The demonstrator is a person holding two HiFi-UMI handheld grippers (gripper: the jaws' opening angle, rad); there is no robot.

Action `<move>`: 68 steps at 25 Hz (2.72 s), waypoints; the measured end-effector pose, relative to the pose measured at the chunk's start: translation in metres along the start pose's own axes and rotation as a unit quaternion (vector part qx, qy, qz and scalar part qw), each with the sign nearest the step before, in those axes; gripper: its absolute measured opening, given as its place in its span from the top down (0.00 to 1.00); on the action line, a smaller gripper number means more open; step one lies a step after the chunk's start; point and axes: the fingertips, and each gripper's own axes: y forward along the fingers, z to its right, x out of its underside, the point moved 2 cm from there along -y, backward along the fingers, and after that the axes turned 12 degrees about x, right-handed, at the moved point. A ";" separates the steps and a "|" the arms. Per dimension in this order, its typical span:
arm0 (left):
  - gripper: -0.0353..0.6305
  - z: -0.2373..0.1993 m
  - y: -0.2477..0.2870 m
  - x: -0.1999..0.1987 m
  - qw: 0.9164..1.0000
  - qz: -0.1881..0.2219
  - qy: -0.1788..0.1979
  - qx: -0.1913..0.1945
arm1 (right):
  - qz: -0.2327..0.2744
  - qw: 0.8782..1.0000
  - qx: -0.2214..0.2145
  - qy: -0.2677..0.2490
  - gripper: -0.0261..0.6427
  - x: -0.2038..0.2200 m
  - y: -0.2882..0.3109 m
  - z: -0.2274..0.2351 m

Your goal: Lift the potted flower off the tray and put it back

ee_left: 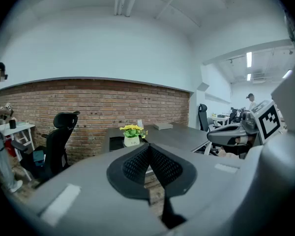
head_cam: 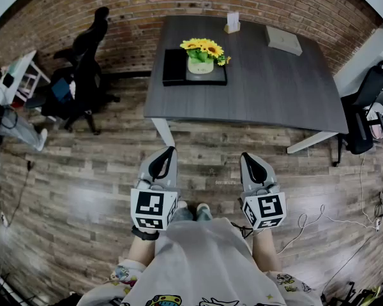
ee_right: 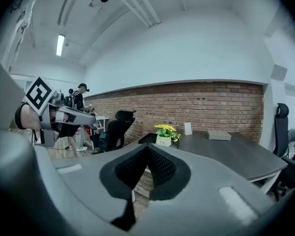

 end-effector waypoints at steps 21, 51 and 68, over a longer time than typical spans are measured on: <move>0.71 0.020 0.025 0.000 1.000 0.014 -0.009 0.008 | 0.030 0.997 -0.036 0.055 0.64 -0.015 -0.005 0.029; 0.50 -0.194 0.171 -0.050 0.998 0.001 -0.004 0.055 | 0.004 0.998 -0.004 0.066 0.39 -0.062 0.223 0.028; 0.43 -0.218 0.256 -0.056 0.998 -0.022 -0.021 0.055 | -0.001 0.997 -0.041 0.058 0.32 -0.071 0.304 0.072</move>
